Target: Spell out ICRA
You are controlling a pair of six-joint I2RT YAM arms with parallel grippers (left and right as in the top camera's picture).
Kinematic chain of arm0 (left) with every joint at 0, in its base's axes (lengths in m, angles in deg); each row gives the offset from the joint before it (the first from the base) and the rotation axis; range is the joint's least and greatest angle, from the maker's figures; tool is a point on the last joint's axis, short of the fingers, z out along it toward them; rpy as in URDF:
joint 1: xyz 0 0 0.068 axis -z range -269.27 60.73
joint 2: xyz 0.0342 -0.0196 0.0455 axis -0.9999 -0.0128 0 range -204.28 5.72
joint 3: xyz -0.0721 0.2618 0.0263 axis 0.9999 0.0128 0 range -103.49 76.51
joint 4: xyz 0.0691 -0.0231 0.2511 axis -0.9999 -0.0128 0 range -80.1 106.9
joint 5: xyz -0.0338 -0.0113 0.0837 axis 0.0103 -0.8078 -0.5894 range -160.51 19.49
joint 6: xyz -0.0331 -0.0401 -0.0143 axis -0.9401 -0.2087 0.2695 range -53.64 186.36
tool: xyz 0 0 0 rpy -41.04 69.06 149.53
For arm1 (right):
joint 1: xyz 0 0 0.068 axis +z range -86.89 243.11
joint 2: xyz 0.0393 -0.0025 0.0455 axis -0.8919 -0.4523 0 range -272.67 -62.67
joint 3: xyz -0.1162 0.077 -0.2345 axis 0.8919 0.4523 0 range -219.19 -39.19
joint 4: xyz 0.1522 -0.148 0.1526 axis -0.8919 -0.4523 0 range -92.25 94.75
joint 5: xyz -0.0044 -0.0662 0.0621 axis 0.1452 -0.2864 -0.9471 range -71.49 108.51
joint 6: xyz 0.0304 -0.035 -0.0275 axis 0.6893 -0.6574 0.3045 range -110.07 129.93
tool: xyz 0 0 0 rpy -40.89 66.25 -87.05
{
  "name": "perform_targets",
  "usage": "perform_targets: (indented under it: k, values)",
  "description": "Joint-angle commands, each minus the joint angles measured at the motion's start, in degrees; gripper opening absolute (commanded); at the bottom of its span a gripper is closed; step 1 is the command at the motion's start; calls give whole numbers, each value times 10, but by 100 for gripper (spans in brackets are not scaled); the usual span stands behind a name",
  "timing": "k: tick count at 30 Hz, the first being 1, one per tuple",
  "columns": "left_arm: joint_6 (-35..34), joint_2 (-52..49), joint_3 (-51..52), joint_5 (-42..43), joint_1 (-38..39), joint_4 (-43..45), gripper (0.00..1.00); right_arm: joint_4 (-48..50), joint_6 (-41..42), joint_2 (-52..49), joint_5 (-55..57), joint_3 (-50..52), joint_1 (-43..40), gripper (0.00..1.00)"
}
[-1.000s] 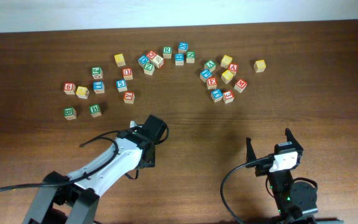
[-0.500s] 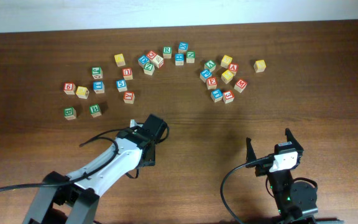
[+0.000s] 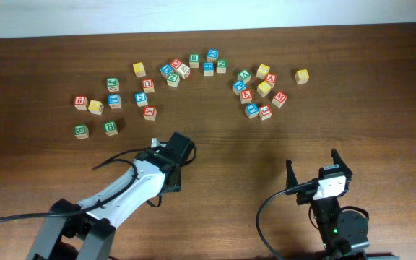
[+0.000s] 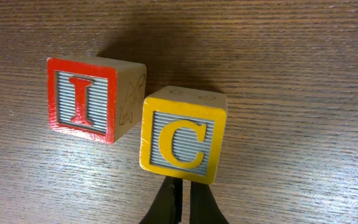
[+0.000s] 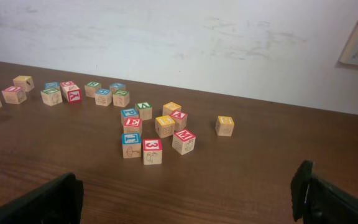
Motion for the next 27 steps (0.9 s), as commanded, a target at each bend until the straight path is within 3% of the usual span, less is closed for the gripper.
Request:
perform_targets:
  k: [1,27]
  values:
    - [-7,-5,7,-17,1,1,0,-5,7,4,0,3,-4,98]
    - [-7,-5,7,-23,1,1,0,-5,7,4,0,3,-4,98]
